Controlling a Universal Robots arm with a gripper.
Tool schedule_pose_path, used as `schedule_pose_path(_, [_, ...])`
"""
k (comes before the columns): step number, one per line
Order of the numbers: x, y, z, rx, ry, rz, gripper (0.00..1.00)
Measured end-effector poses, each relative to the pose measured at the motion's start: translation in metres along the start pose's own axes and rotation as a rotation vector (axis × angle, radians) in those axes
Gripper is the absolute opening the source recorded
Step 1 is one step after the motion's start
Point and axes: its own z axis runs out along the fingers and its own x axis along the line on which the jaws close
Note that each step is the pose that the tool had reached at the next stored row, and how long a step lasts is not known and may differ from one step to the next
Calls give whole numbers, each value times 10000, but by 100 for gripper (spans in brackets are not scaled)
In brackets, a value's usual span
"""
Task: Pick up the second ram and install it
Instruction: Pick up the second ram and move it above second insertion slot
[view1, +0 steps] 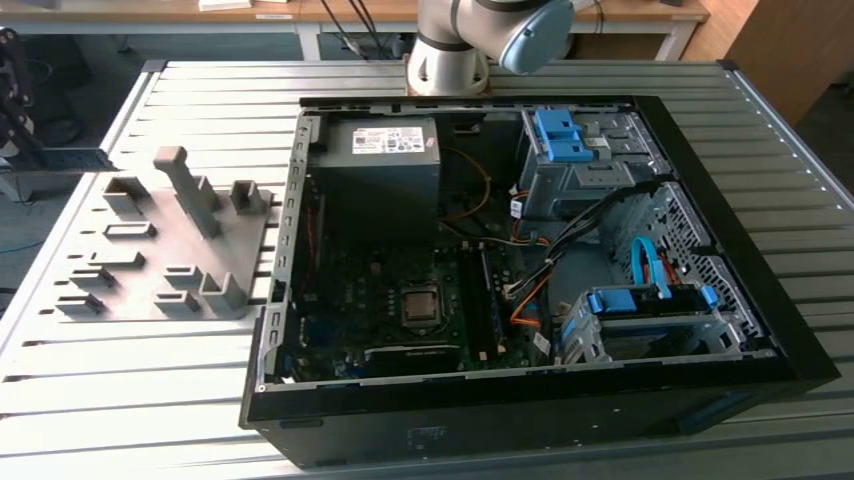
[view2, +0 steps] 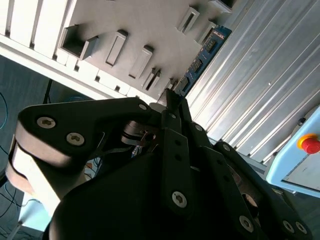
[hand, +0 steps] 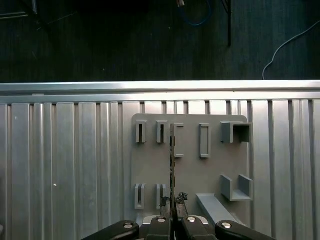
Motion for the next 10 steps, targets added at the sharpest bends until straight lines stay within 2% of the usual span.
schedule_pose_path(4, [-3,1,-66,0,0,0,14])
schedule_pose_path(10, [-3,1,-69,-1,0,-1,14])
